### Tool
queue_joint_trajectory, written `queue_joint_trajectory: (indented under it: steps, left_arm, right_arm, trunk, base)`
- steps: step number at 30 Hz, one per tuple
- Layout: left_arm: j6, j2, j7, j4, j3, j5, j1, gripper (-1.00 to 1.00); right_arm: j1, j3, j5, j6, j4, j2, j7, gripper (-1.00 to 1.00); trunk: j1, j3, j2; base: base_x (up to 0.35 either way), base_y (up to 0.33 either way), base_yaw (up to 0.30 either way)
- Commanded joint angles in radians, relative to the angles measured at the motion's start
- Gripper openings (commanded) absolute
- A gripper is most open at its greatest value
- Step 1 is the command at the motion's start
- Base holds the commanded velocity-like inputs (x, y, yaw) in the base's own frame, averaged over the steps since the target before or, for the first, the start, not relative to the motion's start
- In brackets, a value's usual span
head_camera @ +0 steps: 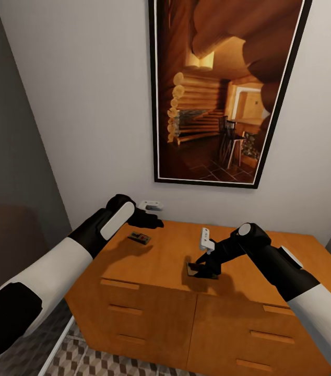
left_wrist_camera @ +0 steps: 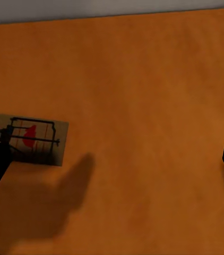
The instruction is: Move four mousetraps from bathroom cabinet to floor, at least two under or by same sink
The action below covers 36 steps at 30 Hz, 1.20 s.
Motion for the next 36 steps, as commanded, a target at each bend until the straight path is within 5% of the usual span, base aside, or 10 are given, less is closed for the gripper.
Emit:
queue_joint_trajectory:
  steps: [1, 10, 20, 24, 36]
  left_arm:
    - [0.000, 0.001, 0.010, -0.001, -0.003, 0.010, -0.001, 1.00]
    - [-0.004, 0.018, 0.045, 0.005, 0.035, 0.012, 0.000, 1.00]
    - [-0.009, 0.023, 0.050, 0.033, 0.237, 0.015, 0.005, 1.00]
    - [-0.021, 0.002, 0.051, 0.036, 0.324, 0.016, 0.006, 1.00]
    - [-0.037, -0.004, 0.052, 0.092, 0.342, 0.016, 0.009, 1.00]
  right_arm:
    - [0.000, 0.001, 0.004, 0.008, 0.000, 0.000, 0.004, -1.00]
    - [0.001, 0.001, 0.008, 0.005, 0.004, 0.011, 0.003, -1.00]
    - [0.001, 0.001, 0.010, 0.004, 0.008, 0.022, 0.002, -1.00]
    - [0.001, 0.001, 0.010, 0.003, 0.007, 0.023, 0.001, -1.00]
    - [0.001, 0.001, 0.010, 0.003, 0.007, 0.023, 0.002, -1.00]
  trunk:
    - [0.000, -0.001, -0.001]
    - [0.000, -0.001, -0.001]
    - [0.000, -0.001, -0.001]
    - [0.000, -0.001, -0.001]
    - [0.000, -0.001, -0.001]
  base:
    - [0.000, 0.000, 0.000]
    - [0.000, 0.000, 0.000]
    - [0.000, 0.000, 0.000]
    - [0.000, 0.000, 0.000]
    - [0.000, 0.000, 0.009]
